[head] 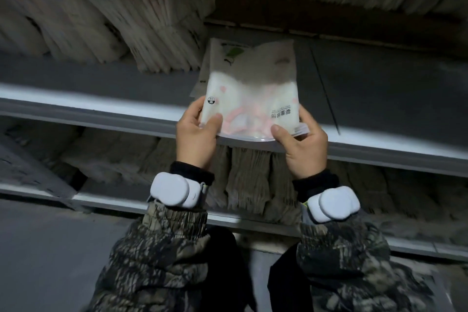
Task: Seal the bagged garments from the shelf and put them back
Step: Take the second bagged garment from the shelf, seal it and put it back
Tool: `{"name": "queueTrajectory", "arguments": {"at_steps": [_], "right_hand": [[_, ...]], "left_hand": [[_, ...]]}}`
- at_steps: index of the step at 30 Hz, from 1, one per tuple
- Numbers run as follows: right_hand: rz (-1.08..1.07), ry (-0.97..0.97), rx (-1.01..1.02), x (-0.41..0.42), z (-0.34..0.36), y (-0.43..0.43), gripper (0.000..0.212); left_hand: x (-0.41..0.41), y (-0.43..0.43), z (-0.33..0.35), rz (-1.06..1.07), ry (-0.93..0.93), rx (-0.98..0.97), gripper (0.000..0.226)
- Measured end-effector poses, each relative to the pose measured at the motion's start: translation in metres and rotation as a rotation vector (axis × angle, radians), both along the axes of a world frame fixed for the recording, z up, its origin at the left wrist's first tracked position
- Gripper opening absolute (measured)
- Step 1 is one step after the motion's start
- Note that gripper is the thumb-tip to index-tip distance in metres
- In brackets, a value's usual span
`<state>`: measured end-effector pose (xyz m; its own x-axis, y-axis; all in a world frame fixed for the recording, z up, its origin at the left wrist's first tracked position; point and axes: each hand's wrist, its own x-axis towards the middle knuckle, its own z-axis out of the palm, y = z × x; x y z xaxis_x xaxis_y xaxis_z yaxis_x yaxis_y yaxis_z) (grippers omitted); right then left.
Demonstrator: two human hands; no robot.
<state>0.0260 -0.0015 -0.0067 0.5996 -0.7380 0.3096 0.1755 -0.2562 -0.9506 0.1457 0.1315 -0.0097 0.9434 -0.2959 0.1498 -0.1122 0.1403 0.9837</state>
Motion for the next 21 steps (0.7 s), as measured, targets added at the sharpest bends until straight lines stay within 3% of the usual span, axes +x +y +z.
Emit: {"name": "queueTrajectory", "arguments": {"at_steps": [8, 12, 16, 21], "right_hand": [[0.004, 0.169, -0.279, 0.03, 0.016, -0.025, 0.053], [0.048, 0.327, -0.363, 0.047, 0.016, -0.042, 0.086], [0.09, 0.38, -0.398, 0.057, 0.009, -0.051, 0.101], [0.033, 0.352, -0.323, 0.068, -0.003, -0.06, 0.083]], "left_hand": [[0.04, -0.01, 0.008, 0.097, -0.371, 0.25, 0.037], [0.069, -0.013, 0.004, 0.057, -0.515, 0.481, 0.054], [0.083, -0.011, 0.008, -0.005, -0.501, 0.555, 0.059], [0.092, -0.006, 0.005, -0.15, -0.501, 0.596, 0.085]]}}
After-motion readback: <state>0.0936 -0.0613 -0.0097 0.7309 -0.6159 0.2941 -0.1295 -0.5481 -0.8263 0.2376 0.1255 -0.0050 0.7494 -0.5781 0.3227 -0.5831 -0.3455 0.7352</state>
